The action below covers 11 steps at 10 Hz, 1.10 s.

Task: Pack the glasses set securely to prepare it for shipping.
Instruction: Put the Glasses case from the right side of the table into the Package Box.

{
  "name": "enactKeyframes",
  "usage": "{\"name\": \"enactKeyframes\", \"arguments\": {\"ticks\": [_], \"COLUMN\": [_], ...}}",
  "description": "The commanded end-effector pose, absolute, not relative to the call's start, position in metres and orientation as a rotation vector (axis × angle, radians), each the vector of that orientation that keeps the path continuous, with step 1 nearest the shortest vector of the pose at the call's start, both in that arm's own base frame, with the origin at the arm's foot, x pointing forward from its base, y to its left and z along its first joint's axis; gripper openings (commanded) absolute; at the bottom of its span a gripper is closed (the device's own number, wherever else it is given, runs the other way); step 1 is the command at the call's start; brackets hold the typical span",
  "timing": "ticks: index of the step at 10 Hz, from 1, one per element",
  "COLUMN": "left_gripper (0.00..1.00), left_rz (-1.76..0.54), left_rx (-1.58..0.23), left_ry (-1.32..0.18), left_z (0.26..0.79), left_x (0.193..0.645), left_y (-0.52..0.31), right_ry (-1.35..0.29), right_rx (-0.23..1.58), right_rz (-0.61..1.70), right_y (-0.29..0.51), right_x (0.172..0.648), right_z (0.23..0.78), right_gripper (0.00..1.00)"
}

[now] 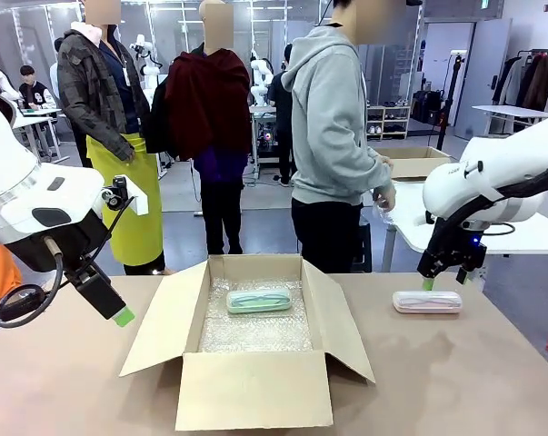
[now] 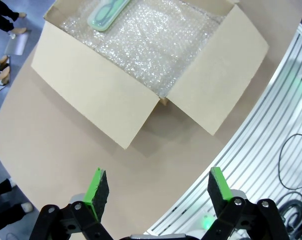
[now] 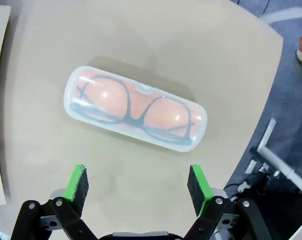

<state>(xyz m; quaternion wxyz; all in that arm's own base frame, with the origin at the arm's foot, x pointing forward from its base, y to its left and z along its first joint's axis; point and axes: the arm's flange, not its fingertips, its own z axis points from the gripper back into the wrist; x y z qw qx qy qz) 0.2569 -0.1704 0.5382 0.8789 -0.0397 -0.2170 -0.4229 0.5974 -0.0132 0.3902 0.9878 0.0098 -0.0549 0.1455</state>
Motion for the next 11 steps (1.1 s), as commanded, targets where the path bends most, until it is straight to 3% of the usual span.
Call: {"name": "enactKeyframes", "arguments": {"ticks": [1,6,11], "left_gripper": [1.00,1.00,1.00], "left_rz": [-0.895,-0.895,-0.895], "left_rx": [-0.082,-0.082,-0.082], "left_ry": [-0.466,-0.466,-0.466], "left_z": [0.538,0.538,0.538], "left_x": [0.258,0.258,0.258], "left_y": [-0.170,-0.170,-0.170], "right_ry": [-0.111,-0.159,-0.066], "right_rx": [-0.002,-0.016,-0.042], "right_rz": [0.528,1.245,1.407], "right_y": [-0.016,-0.008,0.004], "right_x": [0.609,0.625,0.639], "right_z": [0.393,0.383,0.357], "right_gripper": [1.00,1.00,1.00]}}
